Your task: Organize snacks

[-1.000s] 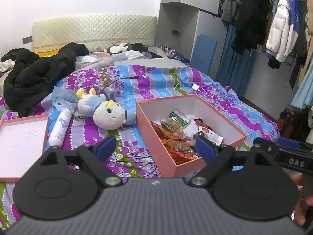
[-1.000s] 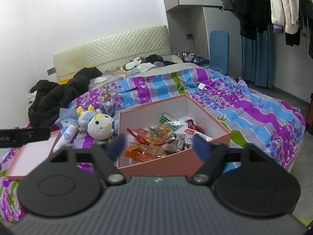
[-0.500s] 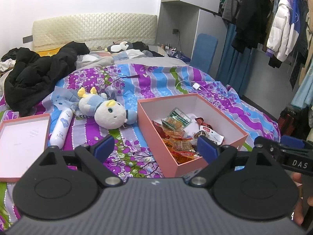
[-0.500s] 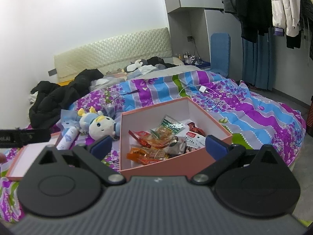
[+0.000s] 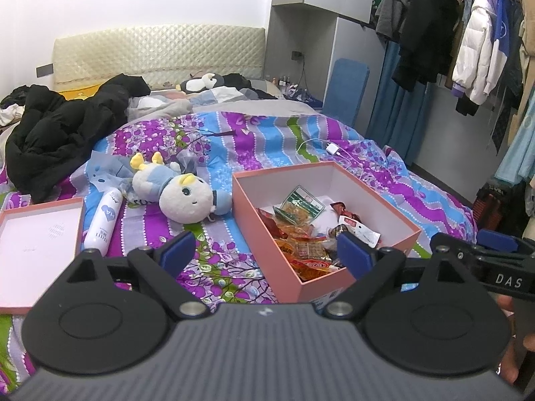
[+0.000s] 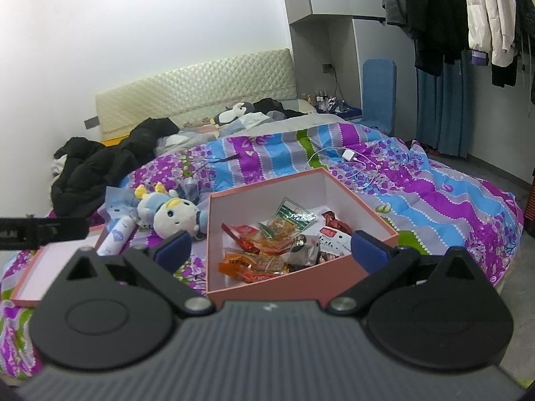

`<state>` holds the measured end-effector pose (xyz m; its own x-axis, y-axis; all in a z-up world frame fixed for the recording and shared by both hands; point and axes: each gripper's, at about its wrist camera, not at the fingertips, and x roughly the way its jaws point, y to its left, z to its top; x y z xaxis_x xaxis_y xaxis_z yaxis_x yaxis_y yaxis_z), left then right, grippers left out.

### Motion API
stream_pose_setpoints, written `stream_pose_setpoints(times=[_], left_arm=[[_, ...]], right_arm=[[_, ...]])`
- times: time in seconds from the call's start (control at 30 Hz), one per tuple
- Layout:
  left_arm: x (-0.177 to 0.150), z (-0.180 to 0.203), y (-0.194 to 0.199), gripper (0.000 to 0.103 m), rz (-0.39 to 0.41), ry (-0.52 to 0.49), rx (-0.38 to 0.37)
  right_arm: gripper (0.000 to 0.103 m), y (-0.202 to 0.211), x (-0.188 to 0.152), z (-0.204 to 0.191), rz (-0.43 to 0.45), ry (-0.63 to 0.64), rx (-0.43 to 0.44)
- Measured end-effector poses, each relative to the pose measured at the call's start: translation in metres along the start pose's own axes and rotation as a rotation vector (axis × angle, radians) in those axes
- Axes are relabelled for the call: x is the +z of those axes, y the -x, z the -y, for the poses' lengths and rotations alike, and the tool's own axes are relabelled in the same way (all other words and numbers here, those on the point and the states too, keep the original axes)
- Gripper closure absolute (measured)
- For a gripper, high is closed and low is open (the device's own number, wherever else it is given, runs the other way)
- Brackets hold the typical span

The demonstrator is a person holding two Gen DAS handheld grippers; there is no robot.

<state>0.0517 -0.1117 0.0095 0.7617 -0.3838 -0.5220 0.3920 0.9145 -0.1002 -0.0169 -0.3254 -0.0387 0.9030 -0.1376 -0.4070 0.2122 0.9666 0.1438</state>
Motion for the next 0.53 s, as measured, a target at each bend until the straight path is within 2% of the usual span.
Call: stream_pose_setpoints(times=[0.53], left_arm=[[-0.0002,0.0007,0.0,0.009,-0.001,0.001,-0.001]], right_arm=[[0.0,0.0002,-0.0005,0.0006,-0.001,-0.001,-0.002]])
